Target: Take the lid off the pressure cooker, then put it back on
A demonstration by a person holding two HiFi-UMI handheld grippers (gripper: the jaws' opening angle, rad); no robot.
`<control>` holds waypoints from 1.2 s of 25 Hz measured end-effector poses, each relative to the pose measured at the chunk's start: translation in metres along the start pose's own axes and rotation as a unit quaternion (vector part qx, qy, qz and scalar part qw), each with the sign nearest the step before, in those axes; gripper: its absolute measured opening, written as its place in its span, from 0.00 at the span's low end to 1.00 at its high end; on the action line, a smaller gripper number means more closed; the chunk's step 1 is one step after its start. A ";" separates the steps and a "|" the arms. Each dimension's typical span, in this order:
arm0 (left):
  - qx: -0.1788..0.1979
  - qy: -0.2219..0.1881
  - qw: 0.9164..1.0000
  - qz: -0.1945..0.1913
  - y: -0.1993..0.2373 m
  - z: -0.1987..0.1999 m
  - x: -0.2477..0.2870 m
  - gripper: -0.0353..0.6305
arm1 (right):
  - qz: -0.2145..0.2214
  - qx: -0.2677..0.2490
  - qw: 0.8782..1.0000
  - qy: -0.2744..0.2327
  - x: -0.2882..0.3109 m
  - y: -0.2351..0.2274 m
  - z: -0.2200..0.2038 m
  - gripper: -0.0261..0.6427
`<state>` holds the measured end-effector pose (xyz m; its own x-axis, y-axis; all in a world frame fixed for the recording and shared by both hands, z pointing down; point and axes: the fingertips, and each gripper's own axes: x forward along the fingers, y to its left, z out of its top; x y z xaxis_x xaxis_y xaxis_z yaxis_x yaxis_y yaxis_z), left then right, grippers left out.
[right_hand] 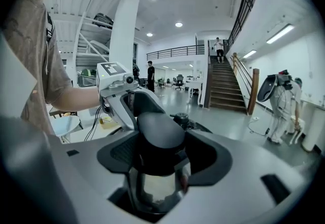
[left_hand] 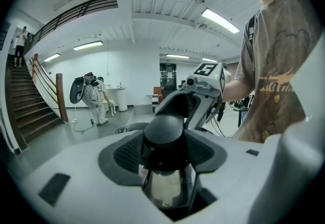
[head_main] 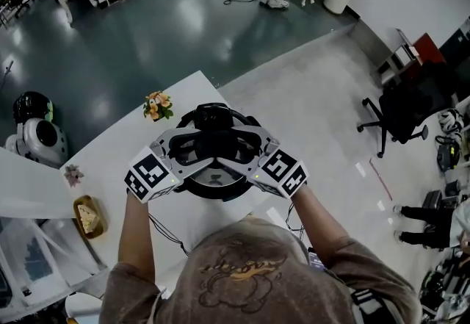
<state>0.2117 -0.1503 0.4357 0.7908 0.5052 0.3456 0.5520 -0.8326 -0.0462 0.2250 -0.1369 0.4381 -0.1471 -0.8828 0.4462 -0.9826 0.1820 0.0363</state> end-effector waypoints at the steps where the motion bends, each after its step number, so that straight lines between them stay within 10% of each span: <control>1: 0.003 -0.001 1.000 -0.008 0.000 0.000 0.000 0.43 | -0.008 0.005 1.000 0.001 0.000 0.000 0.000 0.47; 30: 0.025 -0.012 0.998 0.052 -0.007 0.037 -0.013 0.43 | 0.011 -0.046 0.999 -0.024 -0.021 0.003 0.030 0.46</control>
<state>0.2070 -0.1427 0.3965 0.8498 0.4230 0.3146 0.4792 -0.8685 -0.1267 0.2214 -0.1310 0.4020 -0.1764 -0.8972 0.4049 -0.9648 0.2390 0.1093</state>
